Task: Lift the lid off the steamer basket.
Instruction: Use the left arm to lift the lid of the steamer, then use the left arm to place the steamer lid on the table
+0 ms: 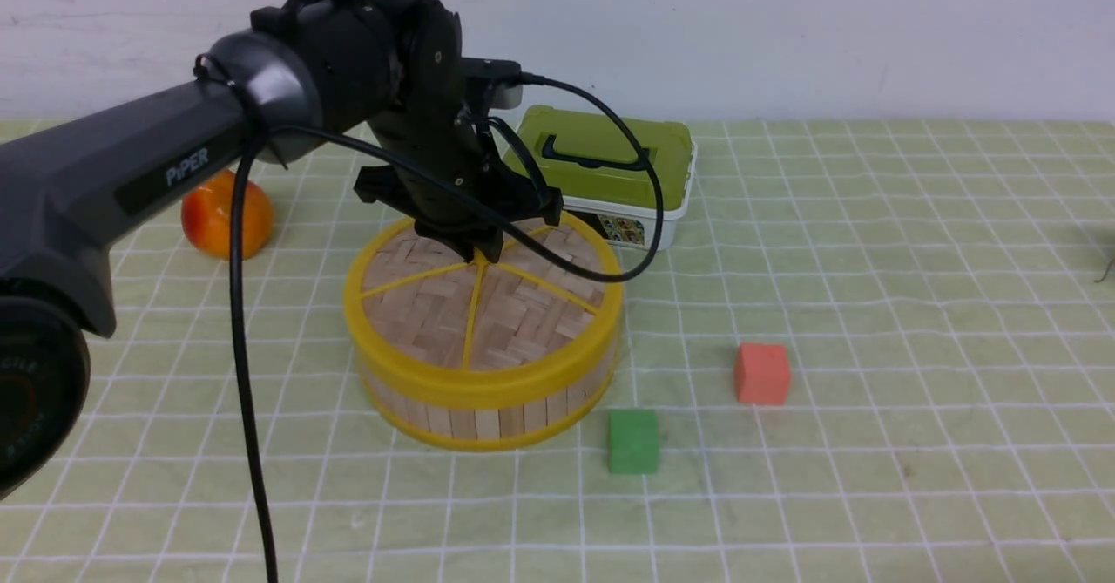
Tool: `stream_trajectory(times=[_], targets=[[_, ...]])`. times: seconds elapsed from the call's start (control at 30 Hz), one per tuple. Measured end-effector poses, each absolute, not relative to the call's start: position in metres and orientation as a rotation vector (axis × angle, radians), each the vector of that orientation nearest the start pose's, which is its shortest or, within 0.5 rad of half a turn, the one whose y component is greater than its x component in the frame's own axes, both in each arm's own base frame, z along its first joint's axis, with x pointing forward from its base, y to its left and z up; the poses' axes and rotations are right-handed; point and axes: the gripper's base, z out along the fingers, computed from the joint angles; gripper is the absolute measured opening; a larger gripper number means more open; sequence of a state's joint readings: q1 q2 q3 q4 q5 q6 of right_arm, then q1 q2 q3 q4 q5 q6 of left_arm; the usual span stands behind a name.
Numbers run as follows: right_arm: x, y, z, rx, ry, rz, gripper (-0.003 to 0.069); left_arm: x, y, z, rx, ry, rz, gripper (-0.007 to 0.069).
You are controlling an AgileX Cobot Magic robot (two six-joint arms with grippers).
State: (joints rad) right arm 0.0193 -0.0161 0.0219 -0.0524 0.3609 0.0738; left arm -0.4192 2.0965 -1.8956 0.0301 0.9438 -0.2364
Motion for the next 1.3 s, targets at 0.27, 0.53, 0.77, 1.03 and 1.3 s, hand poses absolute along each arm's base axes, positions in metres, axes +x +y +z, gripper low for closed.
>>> stream_trajectory(times=[0.27,0.53,0.77,1.03,1.3], targets=[[0.053,-0.001,0.174,0.018,1.85,0.014,0.0241,0.433,-0.19,0.273,0.237,2.66,-0.174,0.0109],[0.053,-0.001,0.174,0.018,1.85,0.014,0.0241,0.429,-0.187,0.324,0.225,2.565,-0.199,0.0109],[0.053,-0.001,0.174,0.018,1.85,0.014,0.0241,0.398,-0.161,0.396,0.219,2.409,-0.077,0.0109],[0.053,-0.001,0.174,0.018,1.85,0.014,0.0241,0.386,-0.104,0.38,0.093,2.495,0.052,0.0109],[0.053,-0.001,0.174,0.018,1.85,0.014,0.0241,0.371,-0.023,0.34,-0.22,2.491,0.067,0.0109]])
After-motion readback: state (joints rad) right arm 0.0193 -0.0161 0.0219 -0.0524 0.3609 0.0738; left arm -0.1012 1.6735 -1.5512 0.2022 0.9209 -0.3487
